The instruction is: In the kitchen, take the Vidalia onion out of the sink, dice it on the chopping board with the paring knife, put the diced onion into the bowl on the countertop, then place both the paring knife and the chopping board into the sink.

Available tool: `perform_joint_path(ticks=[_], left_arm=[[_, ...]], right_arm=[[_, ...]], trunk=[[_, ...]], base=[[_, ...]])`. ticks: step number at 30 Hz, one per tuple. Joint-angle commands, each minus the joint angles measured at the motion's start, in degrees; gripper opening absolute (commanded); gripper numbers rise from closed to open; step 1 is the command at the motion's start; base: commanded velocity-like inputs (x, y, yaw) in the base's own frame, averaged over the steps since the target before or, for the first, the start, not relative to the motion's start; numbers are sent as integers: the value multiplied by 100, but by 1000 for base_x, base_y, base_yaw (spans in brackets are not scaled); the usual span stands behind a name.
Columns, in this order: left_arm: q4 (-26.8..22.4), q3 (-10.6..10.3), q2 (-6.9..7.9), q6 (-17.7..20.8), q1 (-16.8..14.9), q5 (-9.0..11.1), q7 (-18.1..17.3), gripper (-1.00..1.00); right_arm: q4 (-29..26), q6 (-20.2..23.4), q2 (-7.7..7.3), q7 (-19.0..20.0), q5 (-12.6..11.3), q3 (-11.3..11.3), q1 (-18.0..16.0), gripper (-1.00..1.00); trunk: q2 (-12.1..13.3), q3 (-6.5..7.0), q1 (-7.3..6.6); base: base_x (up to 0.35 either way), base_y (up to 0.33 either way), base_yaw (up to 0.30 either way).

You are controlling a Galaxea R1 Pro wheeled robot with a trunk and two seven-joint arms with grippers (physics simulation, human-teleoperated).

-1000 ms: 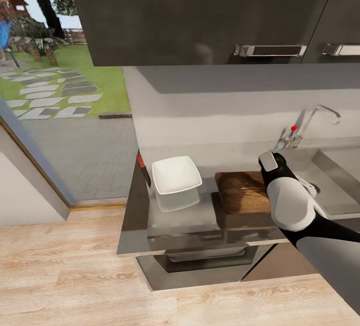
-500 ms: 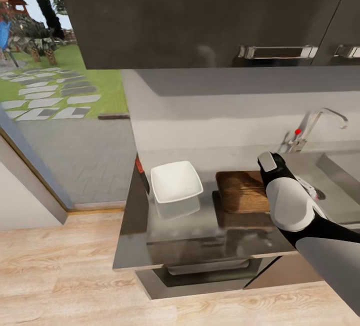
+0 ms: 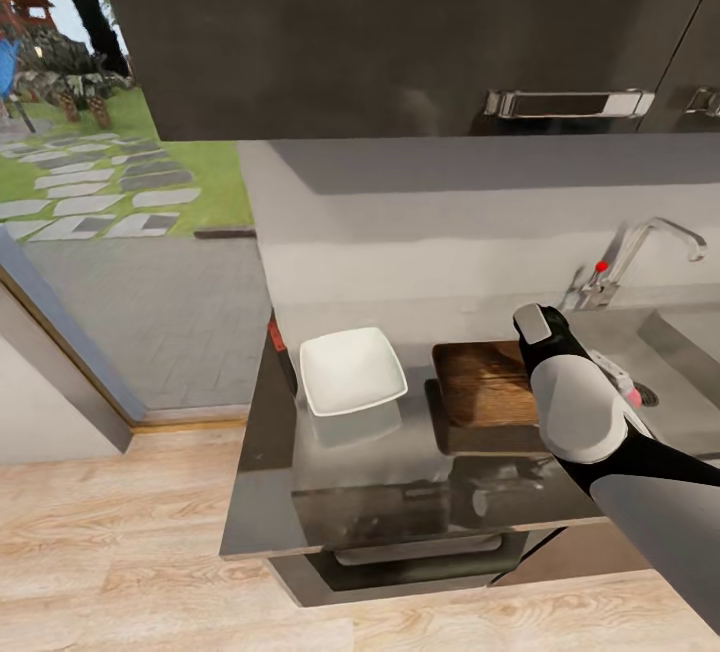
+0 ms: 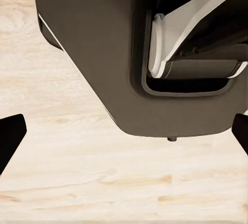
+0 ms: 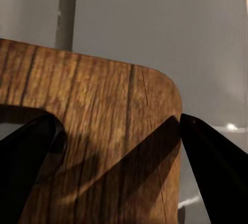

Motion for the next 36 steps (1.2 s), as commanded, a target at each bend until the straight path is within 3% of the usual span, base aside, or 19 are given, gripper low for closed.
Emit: perform_joint_path(ticks=[1,36], left_arm=[[-8,-46,6,-12,1,37,49,100],[20,-46,10,-16,1,37,49,100]], right_arm=[[-11,55,4,-13,5,-8,-4,-100],[203,46,-4,31,29,-8,5,-100]], trunk=[[-11,-15,3],[-11,-209,3]], base=[[0,0,0],[0,0,0]])
